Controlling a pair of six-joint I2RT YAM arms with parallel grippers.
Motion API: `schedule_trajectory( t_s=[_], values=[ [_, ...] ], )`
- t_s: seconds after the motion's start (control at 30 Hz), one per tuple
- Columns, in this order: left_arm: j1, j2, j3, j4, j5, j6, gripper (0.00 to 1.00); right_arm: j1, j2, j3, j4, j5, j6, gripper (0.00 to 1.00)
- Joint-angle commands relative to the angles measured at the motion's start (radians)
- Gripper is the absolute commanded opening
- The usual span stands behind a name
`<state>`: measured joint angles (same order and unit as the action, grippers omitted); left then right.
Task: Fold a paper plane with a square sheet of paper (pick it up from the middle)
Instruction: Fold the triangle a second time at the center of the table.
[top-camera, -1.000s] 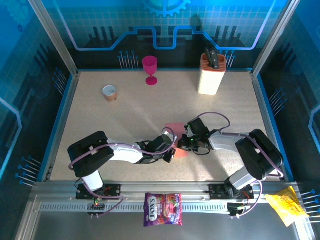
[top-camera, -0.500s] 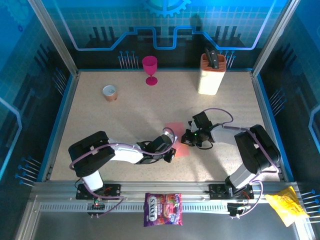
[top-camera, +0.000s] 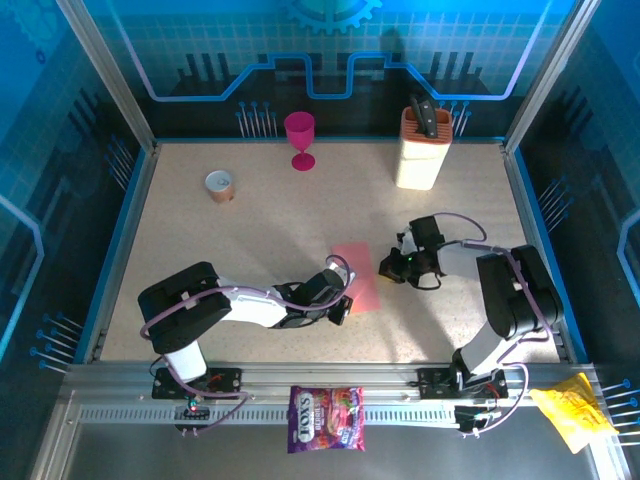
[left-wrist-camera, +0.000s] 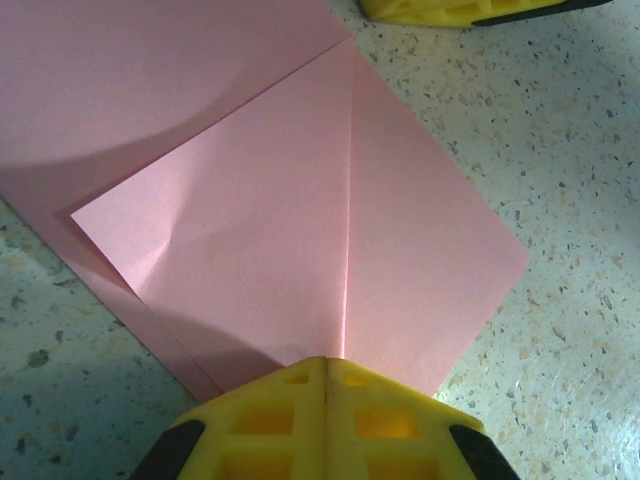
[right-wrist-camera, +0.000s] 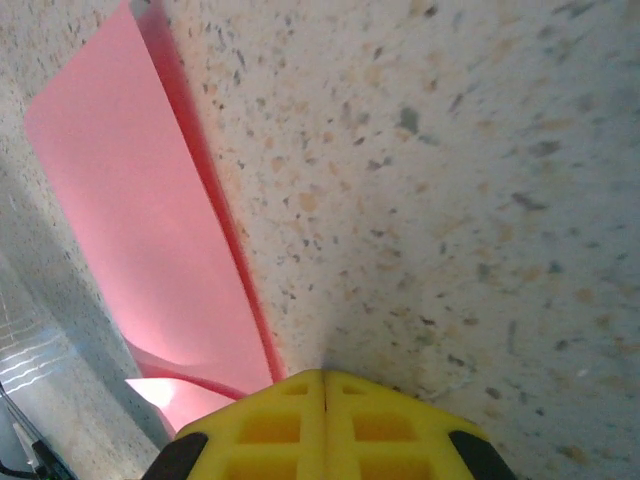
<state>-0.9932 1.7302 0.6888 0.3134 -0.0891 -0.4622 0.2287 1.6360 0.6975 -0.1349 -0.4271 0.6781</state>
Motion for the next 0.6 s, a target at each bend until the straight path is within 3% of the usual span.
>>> schedule_trajectory(
  t_s=[0.0,0.27,0.57],
  values=[
    [-0.011,0.040,-0.050,-0.154,0.023,0.004,0.00,-0.033,-0.042,0.003,-0.042,0.071,-0.013,0.00],
    [-0.012,0.034,-0.046,-0.159,0.020,-0.001,0.00,0.131,-0.209,-0.025,-0.046,0.124,0.078,0.00],
    [-0.012,0.015,-0.023,-0.184,0.030,0.003,0.00,0.217,-0.059,-0.025,0.050,0.140,0.118,0.00]
  ],
)
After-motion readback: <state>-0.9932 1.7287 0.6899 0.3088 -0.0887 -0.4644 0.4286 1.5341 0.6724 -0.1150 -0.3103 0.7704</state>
